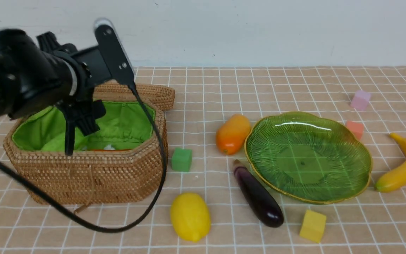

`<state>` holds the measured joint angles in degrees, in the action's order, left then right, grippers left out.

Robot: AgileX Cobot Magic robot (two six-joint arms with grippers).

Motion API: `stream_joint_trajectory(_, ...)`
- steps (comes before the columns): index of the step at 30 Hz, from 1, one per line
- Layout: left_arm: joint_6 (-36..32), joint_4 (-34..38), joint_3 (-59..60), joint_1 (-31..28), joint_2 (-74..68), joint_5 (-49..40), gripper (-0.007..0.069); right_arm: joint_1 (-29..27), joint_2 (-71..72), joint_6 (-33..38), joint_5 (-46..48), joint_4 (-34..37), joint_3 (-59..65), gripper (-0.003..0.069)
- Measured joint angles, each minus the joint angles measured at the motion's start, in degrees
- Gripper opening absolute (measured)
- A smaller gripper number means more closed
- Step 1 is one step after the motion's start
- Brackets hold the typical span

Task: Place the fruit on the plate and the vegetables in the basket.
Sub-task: Take a chayote with your left arm and place it on the basket on the left, then use the right arm to grab a lemon and put it into the right plate

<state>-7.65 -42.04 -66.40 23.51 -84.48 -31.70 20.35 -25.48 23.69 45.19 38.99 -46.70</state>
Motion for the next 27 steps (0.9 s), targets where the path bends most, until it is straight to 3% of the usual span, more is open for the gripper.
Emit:
stream_joint_trajectory(3, 7.3, 7.5, 0.0, 3.7, 3.9, -2.9, 0.0472, 0.0, -3.5, -1.3, 3.4, -1.5, -2.8, 0.0195)
stream_joint_trajectory(4, 11.6, 10.4, 0.0, 6.1, 6.1, -3.5, 0.0398, 0.0, -5.7, -1.9, 5.4, -2.5, -4.3, 0.0195)
stream_joint_trajectory(5, 12.8, 10.8, 0.0, 6.8, 6.5, -3.5, 0.0372, 0.0, -6.0, -2.0, 6.0, -2.7, -4.5, 0.0195)
stream_joint_trajectory(8, 23.0, 14.9, 0.1, 12.2, 12.8, -6.6, 0.0124, 0.0, -12.4, -5.5, 10.9, -6.3, -7.9, 0.0197)
stream_joint_trajectory(11, 30.2, 15.7, 2.1, 15.8, 18.9, -8.1, -0.001, 0.0, -17.9, -9.3, 14.8, -8.6, -9.9, 0.0195)
stream_joint_trajectory(16, 37.5, 17.0, 12.9, 22.0, 33.6, -7.8, -0.0013, 0.7, -31.0, -13.0, 17.9, -10.8, -12.6, 0.0108)
stream_joint_trajectory(20, 40.6, 17.5, 21.0, 25.1, 42.0, -6.3, -0.0013, 6.0, -40.0, -14.3, 16.8, -11.2, -15.1, 0.0029)
stream_joint_trajectory(24, 44.7, 17.9, 30.3, 26.6, 53.2, -4.7, -0.0013, 19.2, -52.2, -21.4, 11.5, -17.1, -21.5, 0.0015)
stream_joint_trajectory(27, 45.9, 17.6, 33.7, 26.7, 59.9, -4.2, -0.0013, 25.5, -62.0, -28.8, 10.0, -24.9, -28.7, 0.0069)
